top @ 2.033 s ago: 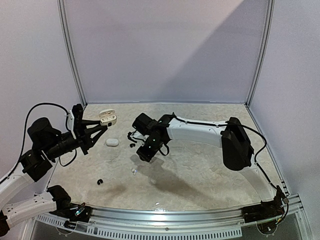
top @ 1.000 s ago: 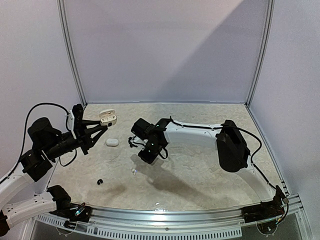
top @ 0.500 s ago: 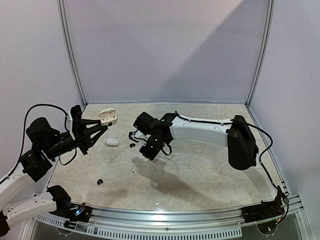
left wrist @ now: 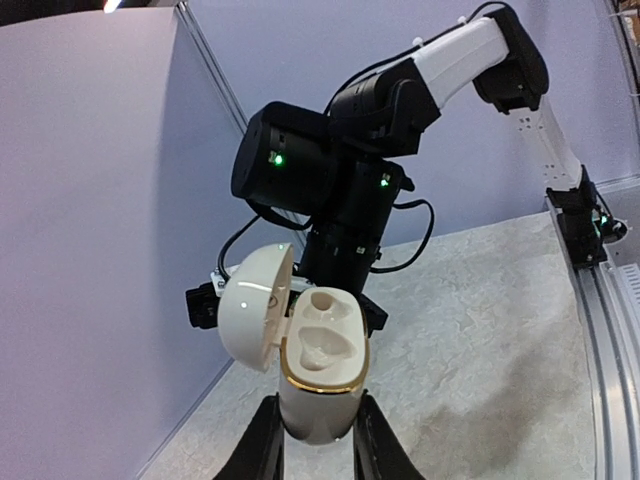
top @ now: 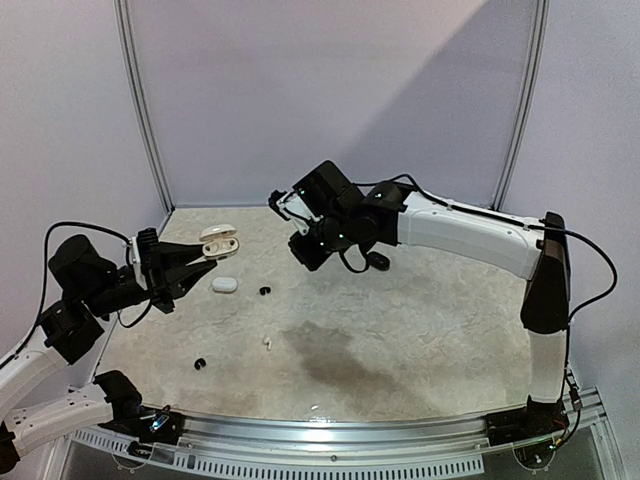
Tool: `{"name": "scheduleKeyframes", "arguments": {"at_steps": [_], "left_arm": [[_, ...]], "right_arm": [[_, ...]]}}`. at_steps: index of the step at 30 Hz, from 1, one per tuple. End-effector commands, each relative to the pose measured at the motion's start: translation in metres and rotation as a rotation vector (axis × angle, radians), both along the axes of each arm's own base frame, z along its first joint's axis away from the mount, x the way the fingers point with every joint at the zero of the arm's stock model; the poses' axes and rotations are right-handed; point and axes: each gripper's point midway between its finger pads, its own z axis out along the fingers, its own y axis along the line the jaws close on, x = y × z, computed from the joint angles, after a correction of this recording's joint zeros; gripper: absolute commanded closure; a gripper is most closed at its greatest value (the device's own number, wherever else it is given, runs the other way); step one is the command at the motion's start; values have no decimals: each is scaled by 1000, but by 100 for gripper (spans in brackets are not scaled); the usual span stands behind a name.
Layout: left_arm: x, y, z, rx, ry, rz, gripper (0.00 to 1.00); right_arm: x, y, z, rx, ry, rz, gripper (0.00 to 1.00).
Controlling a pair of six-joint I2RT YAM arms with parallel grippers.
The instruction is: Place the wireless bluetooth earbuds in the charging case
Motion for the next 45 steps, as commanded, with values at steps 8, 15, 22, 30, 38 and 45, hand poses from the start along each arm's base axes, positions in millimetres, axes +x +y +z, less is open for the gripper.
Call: {"name": "scheduleKeyframes", "arguments": {"at_steps": [8, 15, 22, 30, 38, 45], "left_arm": [[0, -3, -4, -49, 128, -37, 100], [5, -6, -8, -180, 385, -54, 100], [9, -6, 2, -206, 386, -44, 100], [11, -3, 17, -257, 391, -36, 100], [9, -2, 30, -290, 382, -45, 100], [8, -2, 31, -286, 381, -51, 100]], "right_arm": [[11, -45, -9, 83, 46, -285, 94], [-9, -28, 85, 340, -66, -136, 95], [-60, -2, 194, 589, -243, 96, 95], [-147, 48, 243, 722, -342, 514, 95], [-160, 63, 239, 763, -346, 609, 95], [-158, 64, 228, 725, -344, 605, 96]]}}
